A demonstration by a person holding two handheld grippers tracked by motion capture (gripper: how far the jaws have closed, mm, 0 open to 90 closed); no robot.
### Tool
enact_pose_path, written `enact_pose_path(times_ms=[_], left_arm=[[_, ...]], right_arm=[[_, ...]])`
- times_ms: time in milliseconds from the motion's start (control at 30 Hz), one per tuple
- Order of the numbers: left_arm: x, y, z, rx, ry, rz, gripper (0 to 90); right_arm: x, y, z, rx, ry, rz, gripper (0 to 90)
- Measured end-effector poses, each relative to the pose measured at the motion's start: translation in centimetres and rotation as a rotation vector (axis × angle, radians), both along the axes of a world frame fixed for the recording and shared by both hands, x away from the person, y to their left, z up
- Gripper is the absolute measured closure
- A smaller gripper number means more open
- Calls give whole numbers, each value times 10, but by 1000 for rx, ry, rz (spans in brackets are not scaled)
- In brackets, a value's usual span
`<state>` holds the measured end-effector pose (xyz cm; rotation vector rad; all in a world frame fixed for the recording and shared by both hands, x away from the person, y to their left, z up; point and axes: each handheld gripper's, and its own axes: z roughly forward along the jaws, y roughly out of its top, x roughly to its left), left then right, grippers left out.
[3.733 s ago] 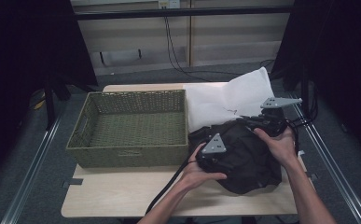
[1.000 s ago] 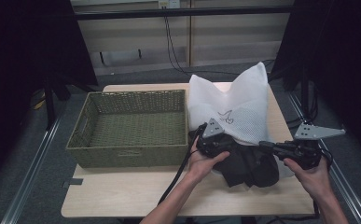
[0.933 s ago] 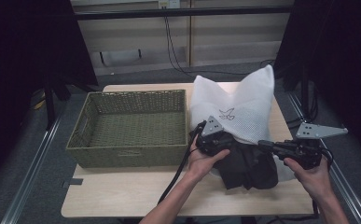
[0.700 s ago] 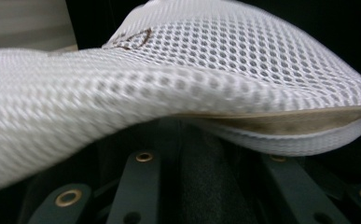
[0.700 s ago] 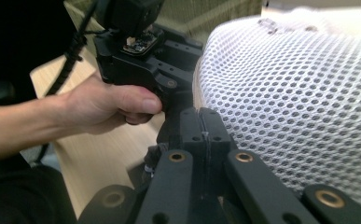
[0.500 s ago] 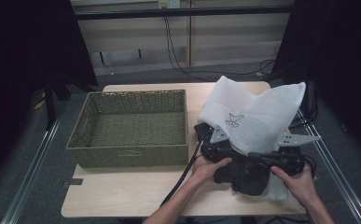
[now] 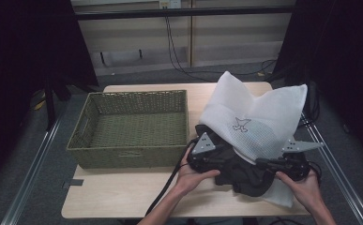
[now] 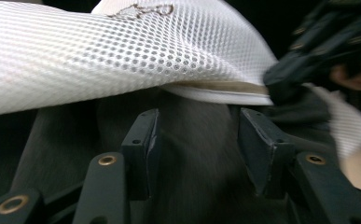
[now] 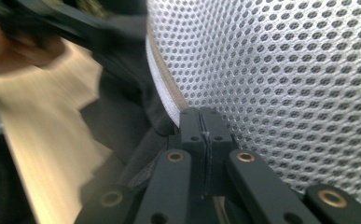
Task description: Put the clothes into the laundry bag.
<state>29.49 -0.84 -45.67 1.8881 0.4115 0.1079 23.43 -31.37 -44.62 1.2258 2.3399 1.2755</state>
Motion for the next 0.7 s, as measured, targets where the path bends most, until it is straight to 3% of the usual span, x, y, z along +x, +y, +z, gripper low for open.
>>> enact_pose_path(times_ms=[33,67,100,300,400,467,600,700], left_arm=[[-3,4,2,-7,-4,-17,528],[-6,8,4,16,-30,-20,538],[-9,12,5,12,-44,-15,547],[-18,41,0,39,-45,-29,656],[-18,53,-12,36,31,-23,703],[-18,58,-21,53,40,-30,702],[-15,61,-35,91,95,-41,703],[-10,58,-42,131,122,-26,710]], right_arm=[[1,-1,-2,-26,2,-4,892],[2,-2,-4,-32,5,-14,892],[2,-4,-5,-34,8,-18,892],[1,-15,-4,-64,-11,-74,891],[0,-21,-4,-66,-18,-101,891],[0,-23,-3,-61,-22,-114,888],[-5,-21,7,-30,-63,-102,866],[-9,-15,19,-14,-105,-87,804]])
